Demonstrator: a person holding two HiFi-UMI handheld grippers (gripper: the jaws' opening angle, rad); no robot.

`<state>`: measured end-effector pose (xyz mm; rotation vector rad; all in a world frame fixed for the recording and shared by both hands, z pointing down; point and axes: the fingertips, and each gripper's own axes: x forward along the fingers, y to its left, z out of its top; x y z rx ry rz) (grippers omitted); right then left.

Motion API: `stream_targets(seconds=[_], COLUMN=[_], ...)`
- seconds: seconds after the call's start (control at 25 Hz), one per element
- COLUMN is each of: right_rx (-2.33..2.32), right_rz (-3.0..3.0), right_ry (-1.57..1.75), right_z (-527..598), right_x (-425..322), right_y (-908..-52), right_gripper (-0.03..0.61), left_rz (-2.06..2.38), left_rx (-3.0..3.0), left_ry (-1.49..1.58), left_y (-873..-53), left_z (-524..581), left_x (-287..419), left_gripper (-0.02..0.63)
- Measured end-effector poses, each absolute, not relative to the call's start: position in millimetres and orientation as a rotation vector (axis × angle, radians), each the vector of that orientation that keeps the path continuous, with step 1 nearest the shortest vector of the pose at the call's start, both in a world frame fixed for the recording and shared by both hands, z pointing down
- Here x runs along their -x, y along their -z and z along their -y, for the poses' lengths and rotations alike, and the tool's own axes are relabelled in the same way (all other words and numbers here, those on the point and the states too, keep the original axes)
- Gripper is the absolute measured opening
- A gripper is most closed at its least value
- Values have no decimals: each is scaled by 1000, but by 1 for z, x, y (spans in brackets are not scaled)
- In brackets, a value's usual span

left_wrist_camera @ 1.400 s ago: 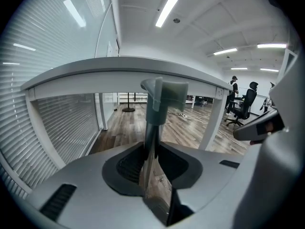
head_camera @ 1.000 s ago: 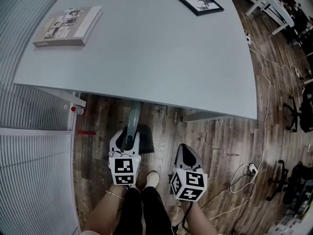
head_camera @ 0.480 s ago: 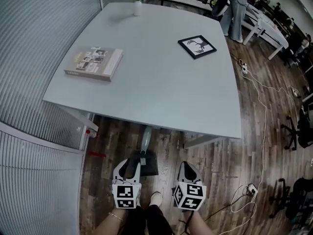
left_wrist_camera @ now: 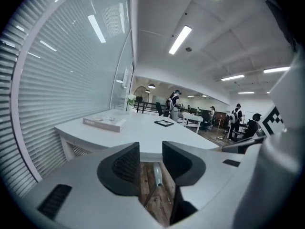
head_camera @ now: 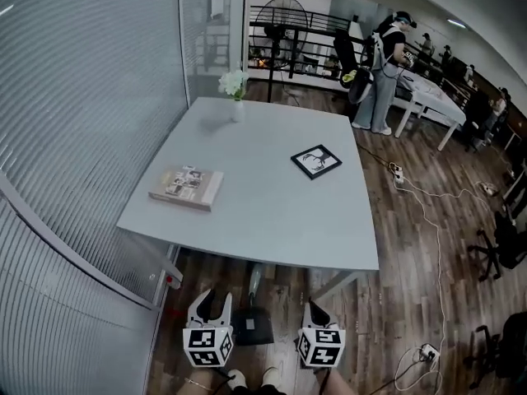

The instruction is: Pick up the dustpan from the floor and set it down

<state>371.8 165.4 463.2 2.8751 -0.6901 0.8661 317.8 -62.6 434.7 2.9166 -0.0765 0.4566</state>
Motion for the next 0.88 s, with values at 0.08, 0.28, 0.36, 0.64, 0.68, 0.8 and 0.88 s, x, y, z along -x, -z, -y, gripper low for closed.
stream_targets(seconds=[0.08,0.28,0.36,0.64,0.68,0.8,0.88], right_rx=[-2883,-2907,-2914,-2947,-2948,-2944,-2931], right_rz=[718,764,772,761,757,756,755], right_ry=[-836,-726,-683,-597,-599,-611,-627], right_z=[-163,-154,-154,-156,-156,-157,-158], right_x=[-371,-379,-381,-386,-384,-377,-372], right_y=[-445,-402,-386,-359,-359,-362,-364], right_gripper=[32,32,32,32,32,32,32], left_rz=[110,180,205,216,206,183,177], left_rx=[-2913,-2919,-2920,-2950,-2951,-2949,-2949], left_ry=[-449,-398,-371,-311,-308,-310,-311], left_y=[-414,-372,-358,-334,-333,-335,-337], left_z=[71,91,94,90,88,81,79], left_x=[-315,-313,-308,-305,-304,-301,-299], left_gripper=[161,136,110,18,17,17,17])
